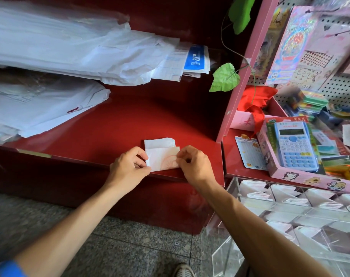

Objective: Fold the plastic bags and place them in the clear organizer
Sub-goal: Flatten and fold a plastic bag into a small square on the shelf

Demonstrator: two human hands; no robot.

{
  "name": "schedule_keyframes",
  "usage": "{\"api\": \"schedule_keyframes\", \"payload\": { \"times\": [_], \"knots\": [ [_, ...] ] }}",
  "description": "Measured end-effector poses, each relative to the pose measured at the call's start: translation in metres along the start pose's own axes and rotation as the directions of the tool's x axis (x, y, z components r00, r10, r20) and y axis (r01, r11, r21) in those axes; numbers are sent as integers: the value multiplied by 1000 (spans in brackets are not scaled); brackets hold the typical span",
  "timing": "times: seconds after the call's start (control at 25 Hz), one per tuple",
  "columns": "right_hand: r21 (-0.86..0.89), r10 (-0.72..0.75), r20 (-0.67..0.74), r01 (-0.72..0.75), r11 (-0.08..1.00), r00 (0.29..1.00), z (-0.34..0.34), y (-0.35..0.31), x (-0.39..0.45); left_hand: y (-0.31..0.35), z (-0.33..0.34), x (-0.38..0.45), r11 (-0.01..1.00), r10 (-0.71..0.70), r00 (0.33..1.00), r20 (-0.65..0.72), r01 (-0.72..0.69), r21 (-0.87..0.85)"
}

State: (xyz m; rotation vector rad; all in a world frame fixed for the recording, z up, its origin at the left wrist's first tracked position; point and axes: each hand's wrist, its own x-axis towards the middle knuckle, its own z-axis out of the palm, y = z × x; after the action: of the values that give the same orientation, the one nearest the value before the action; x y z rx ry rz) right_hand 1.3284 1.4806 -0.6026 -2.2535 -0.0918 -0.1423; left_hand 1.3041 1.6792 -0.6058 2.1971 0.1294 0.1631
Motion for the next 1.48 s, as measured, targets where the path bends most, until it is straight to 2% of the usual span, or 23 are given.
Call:
{"api": "schedule_keyframes", "payload": {
  "times": [0.08,0.16,0.28,0.36,0.4,0.52,0.64,0.8,0.88,1.04,1.2,1.32,1.48],
  "knots": [
    [-22,-52,16,53,998,999,3,2,1,-1,-1,-1,998,19,1000,19,-20,54],
    [-55,-96,53,99,994,994,3,3,2,-3,-1,-1,980,116,993,14,-117,159],
    [-135,-117,122,133,982,986,2,6,3,-7,2,-1,869,224,960,168,-275,410],
    [-197,-164,117,185,963,979,1,8,2,-10,8,-1,797,258,945,200,-325,510],
    [-237,-198,135,226,945,971,0,9,0,-11,10,-2,790,297,938,178,-346,506],
    [-392,-230,316,348,852,920,-9,10,-4,-14,9,-4,805,393,916,84,-387,450],
    [-485,-232,393,415,770,890,-15,11,-3,-12,6,-3,802,387,920,68,-372,466],
    [-412,-270,308,384,826,912,-12,15,-3,-8,-1,-2,818,363,929,73,-355,452],
    [-353,-278,261,360,864,924,-10,18,-1,-6,-6,-3,861,345,937,51,-337,381],
    [-215,-217,172,252,944,961,-6,18,4,1,-14,-4,973,182,982,40,-186,134],
    [-60,-132,129,141,988,983,-8,16,7,4,-10,-4,999,8,1000,7,-8,-38],
    [-9,-100,99,101,995,990,-9,14,9,8,-7,-5,999,-24,999,-36,23,-36],
    [-67,-31,48,34,997,998,-6,9,13,10,0,-5,994,49,995,-84,-40,105]
  ]
}}
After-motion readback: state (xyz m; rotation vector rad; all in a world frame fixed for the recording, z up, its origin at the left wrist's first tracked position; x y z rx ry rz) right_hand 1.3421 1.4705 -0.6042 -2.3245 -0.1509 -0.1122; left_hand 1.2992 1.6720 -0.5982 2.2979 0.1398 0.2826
